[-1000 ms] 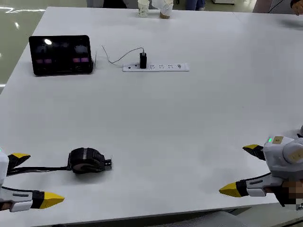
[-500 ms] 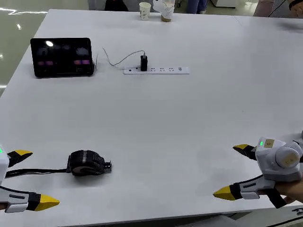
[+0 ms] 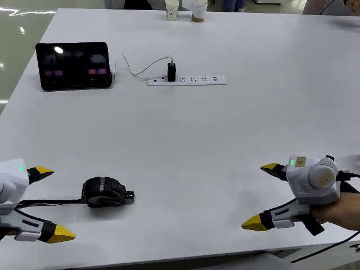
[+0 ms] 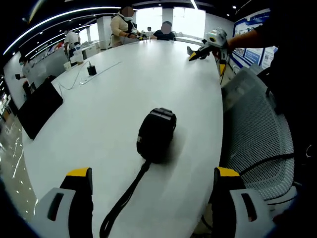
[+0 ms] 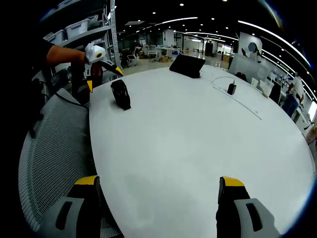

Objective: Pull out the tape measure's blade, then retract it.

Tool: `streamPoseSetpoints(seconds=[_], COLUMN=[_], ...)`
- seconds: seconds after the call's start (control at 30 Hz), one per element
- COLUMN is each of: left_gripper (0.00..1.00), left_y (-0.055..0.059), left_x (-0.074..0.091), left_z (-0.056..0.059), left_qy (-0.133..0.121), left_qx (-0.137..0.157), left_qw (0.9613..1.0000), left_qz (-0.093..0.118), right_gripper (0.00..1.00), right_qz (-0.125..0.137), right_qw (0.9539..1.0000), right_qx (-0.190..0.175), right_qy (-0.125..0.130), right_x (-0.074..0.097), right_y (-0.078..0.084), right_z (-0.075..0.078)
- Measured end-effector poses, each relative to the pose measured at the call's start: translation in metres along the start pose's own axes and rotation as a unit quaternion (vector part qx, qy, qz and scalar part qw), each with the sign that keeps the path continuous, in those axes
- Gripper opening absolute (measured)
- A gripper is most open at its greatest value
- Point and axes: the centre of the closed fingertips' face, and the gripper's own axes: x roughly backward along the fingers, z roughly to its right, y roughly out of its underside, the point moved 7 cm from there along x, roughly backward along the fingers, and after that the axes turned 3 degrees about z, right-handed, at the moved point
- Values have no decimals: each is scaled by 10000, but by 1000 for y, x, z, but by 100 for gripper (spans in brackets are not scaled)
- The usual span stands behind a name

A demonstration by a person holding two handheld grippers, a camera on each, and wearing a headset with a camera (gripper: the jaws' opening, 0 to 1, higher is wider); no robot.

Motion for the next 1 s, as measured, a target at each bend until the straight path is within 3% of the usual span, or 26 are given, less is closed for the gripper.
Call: streamPoseSetpoints(seconds=[0.17, 0.47, 0.67, 0.73, 1.0], left_gripper=[98, 98, 95, 91, 79], left_y=[-3, -15, -24, -26, -34], left_x=[-10, -28, -39, -42, -50], left_z=[1, 4, 6, 5, 6], left_qy=[147, 340, 381, 338, 386], left_qx=[-260, -648, -820, -1004, -1161], left_qw=[9992, 9966, 9952, 9933, 9909], left_qz=[-257, -371, -370, -472, -557], right_gripper=[99, 99, 99, 99, 99], right_qz=[41, -36, 24, 26, 86], right_qw=[9998, 9993, 9982, 9976, 9945], right_qx=[145, 299, 473, 518, 792], right_qy=[-96, -229, -367, -450, -684], right_x=[-10, -28, -41, -47, -73], right_y=[-9, -15, -30, -35, -58], right_z=[-3, -3, -6, -8, -18])
